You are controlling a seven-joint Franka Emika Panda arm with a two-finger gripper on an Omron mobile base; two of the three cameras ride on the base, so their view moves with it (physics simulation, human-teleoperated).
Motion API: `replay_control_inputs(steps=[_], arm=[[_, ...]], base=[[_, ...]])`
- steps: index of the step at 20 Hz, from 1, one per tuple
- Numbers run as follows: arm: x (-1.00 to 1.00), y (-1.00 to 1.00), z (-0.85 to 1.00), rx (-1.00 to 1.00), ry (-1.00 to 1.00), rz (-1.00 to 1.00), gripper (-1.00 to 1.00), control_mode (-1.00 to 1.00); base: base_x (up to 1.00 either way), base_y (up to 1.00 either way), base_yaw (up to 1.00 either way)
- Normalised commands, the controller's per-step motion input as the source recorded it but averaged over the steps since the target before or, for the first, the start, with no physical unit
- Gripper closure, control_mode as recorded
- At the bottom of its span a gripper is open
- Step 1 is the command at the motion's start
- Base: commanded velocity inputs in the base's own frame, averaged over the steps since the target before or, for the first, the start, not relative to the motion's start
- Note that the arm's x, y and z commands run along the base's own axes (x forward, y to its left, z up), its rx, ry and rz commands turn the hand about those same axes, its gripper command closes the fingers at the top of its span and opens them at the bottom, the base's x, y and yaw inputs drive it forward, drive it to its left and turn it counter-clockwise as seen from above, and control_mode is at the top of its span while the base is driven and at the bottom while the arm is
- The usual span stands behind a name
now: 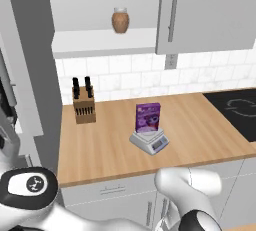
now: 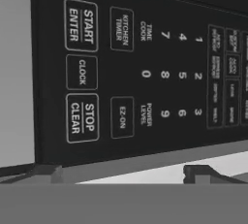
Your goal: Pick the cereal and place it on the digital scale for weighing, and close the cabinet.
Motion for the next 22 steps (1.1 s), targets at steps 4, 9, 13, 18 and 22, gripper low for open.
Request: replay_control_inputs(steps=[4, 9, 13, 18, 22], arm=[[0.18, -0.63, 0.32, 0.01, -0.05, -0.05, -1.00, -1.00], [0.28, -0.83, 0.27, 0.06, -0.02, -0.02, -1.00, -1.00], [0.21, -0.88, 0.20, 0.07, -0.04, -0.01, -1.00, -1.00], [0.50, -0.99, 0.05, 0.12, 0.05, -0.03, -1.00, -1.00], [0.67, -0.90, 0.00, 0.11, 0.04, -0.03, -1.00, -1.00]], base=[[0.00, 0.00, 0.00], [0.00, 0.00, 0.00], [0.00, 0.00, 0.00], [0.00, 0.00, 0.00], [0.00, 0.00, 0.00]])
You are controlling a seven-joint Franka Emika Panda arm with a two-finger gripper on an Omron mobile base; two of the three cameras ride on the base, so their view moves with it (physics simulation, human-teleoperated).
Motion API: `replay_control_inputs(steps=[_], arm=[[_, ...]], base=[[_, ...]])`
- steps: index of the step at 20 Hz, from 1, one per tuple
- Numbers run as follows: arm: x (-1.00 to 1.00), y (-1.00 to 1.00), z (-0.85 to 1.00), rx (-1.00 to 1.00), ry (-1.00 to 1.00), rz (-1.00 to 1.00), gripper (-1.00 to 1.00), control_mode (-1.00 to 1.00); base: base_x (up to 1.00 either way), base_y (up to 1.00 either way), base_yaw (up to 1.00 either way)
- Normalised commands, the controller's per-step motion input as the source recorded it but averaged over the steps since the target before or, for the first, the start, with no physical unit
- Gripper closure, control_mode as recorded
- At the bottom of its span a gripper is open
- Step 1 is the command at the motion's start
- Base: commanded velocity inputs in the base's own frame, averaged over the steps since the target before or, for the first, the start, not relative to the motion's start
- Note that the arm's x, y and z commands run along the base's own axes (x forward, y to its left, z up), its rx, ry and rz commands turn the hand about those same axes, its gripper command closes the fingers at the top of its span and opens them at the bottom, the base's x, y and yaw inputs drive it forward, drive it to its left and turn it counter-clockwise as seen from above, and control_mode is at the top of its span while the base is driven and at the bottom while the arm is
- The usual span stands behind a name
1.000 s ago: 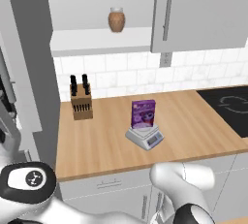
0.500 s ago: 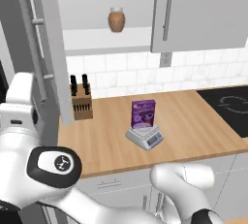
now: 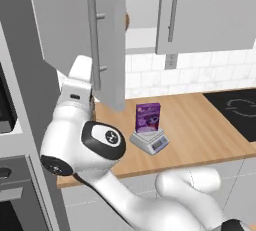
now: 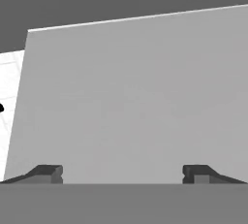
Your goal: Pick the cereal and place it on the digital scale for weighing, and close the cabinet.
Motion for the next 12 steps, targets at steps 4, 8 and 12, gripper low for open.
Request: replay_control_inputs(steps=[4, 8, 12], arm=[[0.38, -0.74, 0.04, 0.05, 0.00, -0.08, -1.00, -1.00], [0.62, -0.74, 0.13, 0.07, 0.00, -0.10, -1.00, -1.00], [0.71, -0.79, 0.16, 0.09, 0.00, -0.09, -1.00, -1.00]], base=[[0.00, 0.00, 0.00], [0.00, 0.00, 0.00], [0.00, 0.00, 0.00]])
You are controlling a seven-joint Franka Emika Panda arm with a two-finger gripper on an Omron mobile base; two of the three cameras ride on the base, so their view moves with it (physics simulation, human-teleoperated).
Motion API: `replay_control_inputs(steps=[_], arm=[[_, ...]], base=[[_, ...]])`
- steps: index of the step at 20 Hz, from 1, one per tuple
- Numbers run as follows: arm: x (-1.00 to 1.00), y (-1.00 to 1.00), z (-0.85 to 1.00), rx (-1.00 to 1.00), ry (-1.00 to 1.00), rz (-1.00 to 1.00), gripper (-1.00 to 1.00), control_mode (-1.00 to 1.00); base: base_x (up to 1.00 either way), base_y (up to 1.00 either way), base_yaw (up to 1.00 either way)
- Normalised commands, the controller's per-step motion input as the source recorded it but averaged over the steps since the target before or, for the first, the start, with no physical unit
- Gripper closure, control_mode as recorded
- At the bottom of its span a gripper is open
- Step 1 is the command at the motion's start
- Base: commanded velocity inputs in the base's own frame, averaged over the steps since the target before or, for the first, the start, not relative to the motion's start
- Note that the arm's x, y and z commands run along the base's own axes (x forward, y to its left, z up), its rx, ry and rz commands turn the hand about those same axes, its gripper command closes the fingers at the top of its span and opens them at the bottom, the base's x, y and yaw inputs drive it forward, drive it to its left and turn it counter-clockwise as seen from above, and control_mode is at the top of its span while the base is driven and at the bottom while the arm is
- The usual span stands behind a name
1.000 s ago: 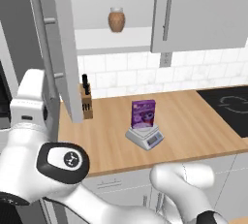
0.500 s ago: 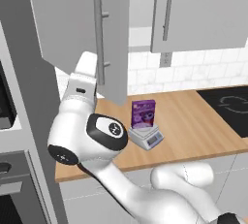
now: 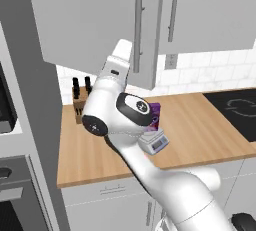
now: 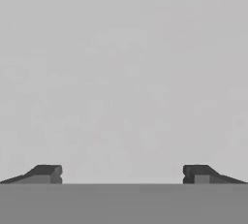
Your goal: Pick the cereal and place it on the digital scale for weighing, and close the cabinet.
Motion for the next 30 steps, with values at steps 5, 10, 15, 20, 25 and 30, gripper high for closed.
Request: replay_control_inputs(steps=[5, 10, 15, 20, 25, 30], arm=[[0.78, -0.75, 0.10, 0.07, 0.00, -0.08, -1.00, -1.00], [0.64, -0.76, 0.05, 0.10, 0.01, -0.03, -1.00, -1.00], [0.62, -0.96, 0.00, 0.16, 0.00, 0.07, -1.00, -1.00], [0.62, -0.91, 0.00, 0.17, 0.00, 0.11, -1.00, -1.00], [0.89, -0.46, 0.00, 0.11, 0.00, 0.14, -1.00, -1.00], [0.94, -0.18, 0.00, 0.04, 0.00, 0.10, -1.00, -1.00]], base=[[0.00, 0.00, 0.00], [0.00, 0.00, 0.00], [0.00, 0.00, 0.00], [0.00, 0.00, 0.00], [0.00, 0.00, 0.00], [0.00, 0.00, 0.00]])
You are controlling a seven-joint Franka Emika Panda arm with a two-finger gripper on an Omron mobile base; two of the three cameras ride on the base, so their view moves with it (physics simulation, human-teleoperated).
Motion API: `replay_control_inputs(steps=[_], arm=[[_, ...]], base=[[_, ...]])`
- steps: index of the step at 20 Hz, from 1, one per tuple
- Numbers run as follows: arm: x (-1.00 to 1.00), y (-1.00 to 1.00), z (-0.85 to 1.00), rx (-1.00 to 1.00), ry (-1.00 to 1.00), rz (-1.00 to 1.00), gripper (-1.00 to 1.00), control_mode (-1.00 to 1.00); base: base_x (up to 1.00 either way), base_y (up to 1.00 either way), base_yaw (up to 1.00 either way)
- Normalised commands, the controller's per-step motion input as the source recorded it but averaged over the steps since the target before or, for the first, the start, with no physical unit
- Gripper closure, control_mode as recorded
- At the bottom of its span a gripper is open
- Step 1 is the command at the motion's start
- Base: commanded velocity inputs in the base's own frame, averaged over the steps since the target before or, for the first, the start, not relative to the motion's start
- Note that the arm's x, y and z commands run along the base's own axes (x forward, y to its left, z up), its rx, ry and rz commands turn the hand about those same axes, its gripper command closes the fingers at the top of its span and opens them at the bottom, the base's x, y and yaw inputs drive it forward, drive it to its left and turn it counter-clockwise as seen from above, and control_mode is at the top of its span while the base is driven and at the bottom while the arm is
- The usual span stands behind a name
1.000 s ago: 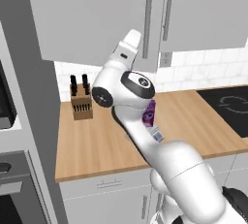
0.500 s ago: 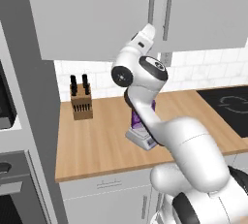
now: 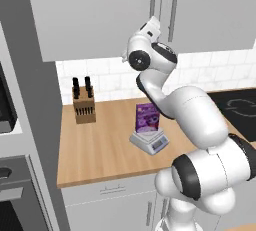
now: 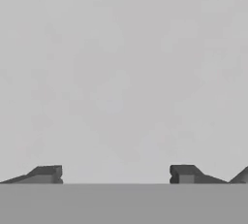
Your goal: Pick the cereal and place it on the digital scale for weighing, and close the cabinet.
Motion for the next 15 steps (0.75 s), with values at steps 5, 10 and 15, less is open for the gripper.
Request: replay_control_inputs(steps=[5, 10, 15], arm=[[0.84, -0.20, -0.08, 0.01, -0.02, 0.10, -1.00, -1.00], [0.66, -0.20, -0.60, 0.00, 0.00, 0.11, -1.00, -1.00], [0.81, -0.19, -0.66, 0.00, 0.00, 0.10, -1.00, -1.00]], base=[[0.00, 0.00, 0.00], [0.00, 0.00, 0.00], [0.00, 0.00, 0.00]])
